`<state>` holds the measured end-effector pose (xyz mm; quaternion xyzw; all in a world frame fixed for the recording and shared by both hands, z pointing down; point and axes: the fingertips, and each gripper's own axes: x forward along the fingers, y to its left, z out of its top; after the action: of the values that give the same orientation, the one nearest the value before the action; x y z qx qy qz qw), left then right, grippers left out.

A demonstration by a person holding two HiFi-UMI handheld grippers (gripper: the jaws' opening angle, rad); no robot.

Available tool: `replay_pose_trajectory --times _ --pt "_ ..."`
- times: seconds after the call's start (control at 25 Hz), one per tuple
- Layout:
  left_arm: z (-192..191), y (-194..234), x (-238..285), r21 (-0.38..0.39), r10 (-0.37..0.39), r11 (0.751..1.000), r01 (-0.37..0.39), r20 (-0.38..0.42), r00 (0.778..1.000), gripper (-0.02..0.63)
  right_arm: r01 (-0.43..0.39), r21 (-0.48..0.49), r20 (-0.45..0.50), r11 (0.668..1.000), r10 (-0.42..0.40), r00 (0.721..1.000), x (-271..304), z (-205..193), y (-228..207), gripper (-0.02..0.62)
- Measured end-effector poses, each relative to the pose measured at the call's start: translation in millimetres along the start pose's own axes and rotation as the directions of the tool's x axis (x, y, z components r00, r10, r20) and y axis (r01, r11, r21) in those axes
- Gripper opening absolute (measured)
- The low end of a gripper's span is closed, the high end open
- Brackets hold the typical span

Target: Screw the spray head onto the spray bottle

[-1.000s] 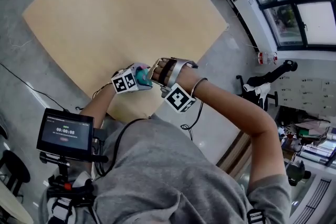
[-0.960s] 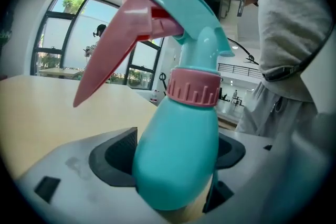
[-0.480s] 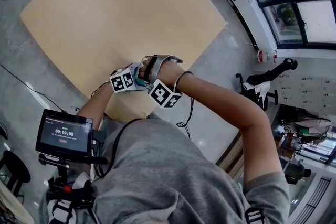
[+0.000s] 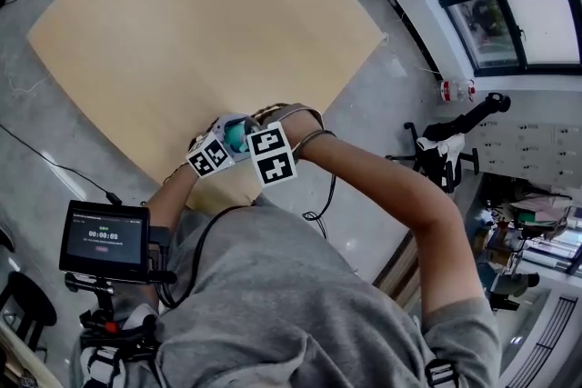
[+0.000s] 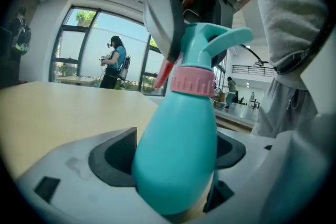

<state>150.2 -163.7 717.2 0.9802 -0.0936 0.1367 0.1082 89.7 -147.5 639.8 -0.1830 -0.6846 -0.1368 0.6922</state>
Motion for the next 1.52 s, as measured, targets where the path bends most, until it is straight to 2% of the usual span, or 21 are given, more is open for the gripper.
replay_pose_trajectory --times 0.12,0.24,0.36,0.48,0.64,0.72,0.8,0.88,0.92,1.0,1.08,1.16,1.32,1.52 --pt "-3 3 3 -0.009 0.083 0.996 -0.083 0.004 0.997 0.383 -0.026 0.205 -0.009 0.978 0.029 1.000 1 -4 0 0.109" --pt "-3 8 4 -0.010 0.178 0.984 -0.178 0.003 0.984 0.383 -0.045 0.374 -0.018 0.926 0.055 0.998 2 -6 -2 0.109" --pt "-5 12 5 0.011 0.246 0.969 -0.246 -0.020 0.969 0.383 -0.044 0.469 -0.027 0.882 0.064 0.998 3 -7 -2 0.110" --pt "-7 14 4 0.012 0.279 0.960 -0.279 -0.028 0.960 0.383 -0.033 0.492 -0.025 0.870 0.052 0.998 3 -6 -4 0.112" --pt "-6 18 5 -0.010 0.266 0.964 -0.266 -0.018 0.964 0.383 0.021 0.407 -0.004 0.913 -0.021 1.000 -2 -4 -10 0.112" --pt "-6 18 6 -0.019 0.245 0.969 -0.245 -0.017 0.969 0.383 0.058 0.302 0.003 0.951 -0.062 0.998 -7 -2 -10 0.114" --pt "-7 18 8 -0.022 0.213 0.977 -0.213 -0.019 0.977 0.383 0.132 0.139 -0.009 0.981 -0.132 0.991 -12 1 -12 0.131" --pt "-8 17 8 -0.021 0.176 0.984 -0.177 -0.022 0.984 0.383 0.194 -0.002 -0.020 0.981 -0.194 0.981 -9 4 -14 0.138" --pt "-9 17 8 -0.021 0.162 0.986 -0.162 -0.023 0.987 0.383 0.203 -0.041 -0.025 0.978 -0.204 0.979 -4 5 -13 0.138" --pt "-9 16 7 -0.022 0.143 0.989 -0.143 -0.022 0.989 0.383 0.192 -0.047 -0.023 0.980 -0.194 0.981 3 6 -11 0.133" --pt "-9 15 7 -0.013 0.138 0.990 -0.138 -0.024 0.990 0.383 0.176 0.044 0.003 0.983 -0.176 0.984 3 6 -10 0.108" --pt "-8 14 7 0.000 0.145 0.989 -0.145 -0.026 0.989 0.383 0.152 0.178 0.040 0.972 -0.161 0.986 1 4 -10 0.101" --pt "-9 12 8 0.022 0.166 0.986 -0.166 -0.032 0.986 0.383 0.063 0.420 0.083 0.905 -0.108 0.991 3 0 -9 0.095" --pt "-13 10 8 0.063 0.207 0.977 -0.204 -0.051 0.977 0.383 0.018 0.550 0.084 0.835 -0.077 0.993 4 1 -7 0.095"
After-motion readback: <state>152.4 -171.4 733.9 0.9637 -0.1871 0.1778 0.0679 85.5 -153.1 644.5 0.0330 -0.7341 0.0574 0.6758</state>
